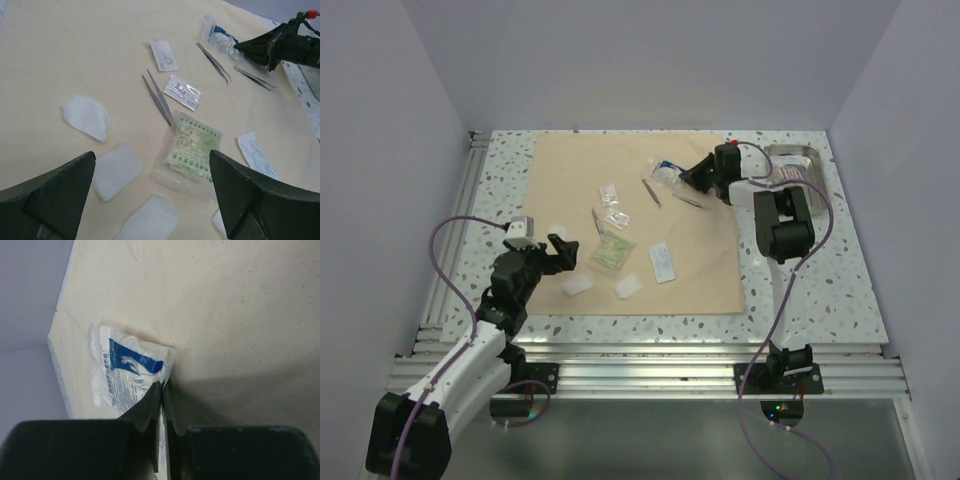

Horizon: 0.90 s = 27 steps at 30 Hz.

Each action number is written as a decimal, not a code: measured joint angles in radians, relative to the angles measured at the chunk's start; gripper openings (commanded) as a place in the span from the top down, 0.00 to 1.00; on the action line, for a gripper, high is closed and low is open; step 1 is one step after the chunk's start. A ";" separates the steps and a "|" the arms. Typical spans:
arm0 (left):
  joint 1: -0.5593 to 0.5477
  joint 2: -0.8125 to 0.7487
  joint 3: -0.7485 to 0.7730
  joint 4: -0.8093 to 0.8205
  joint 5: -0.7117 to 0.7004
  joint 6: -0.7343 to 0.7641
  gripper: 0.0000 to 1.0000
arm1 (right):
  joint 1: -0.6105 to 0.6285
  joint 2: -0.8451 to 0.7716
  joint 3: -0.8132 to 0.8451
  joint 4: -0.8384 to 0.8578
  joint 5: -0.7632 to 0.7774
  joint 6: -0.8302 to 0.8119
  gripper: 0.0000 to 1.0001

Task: Prepare the surgical pack

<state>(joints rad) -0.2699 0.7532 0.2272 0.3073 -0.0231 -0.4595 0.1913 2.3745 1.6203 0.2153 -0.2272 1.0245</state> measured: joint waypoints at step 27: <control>-0.034 0.015 0.015 -0.011 -0.041 0.007 0.00 | -0.500 -0.512 -0.436 0.136 0.053 0.074 1.00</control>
<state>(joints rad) -0.3035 0.7685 0.2420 0.2958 -0.0643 -0.4522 -0.3092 1.8626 1.1843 0.3515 -0.1745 1.0988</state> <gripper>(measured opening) 0.997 0.014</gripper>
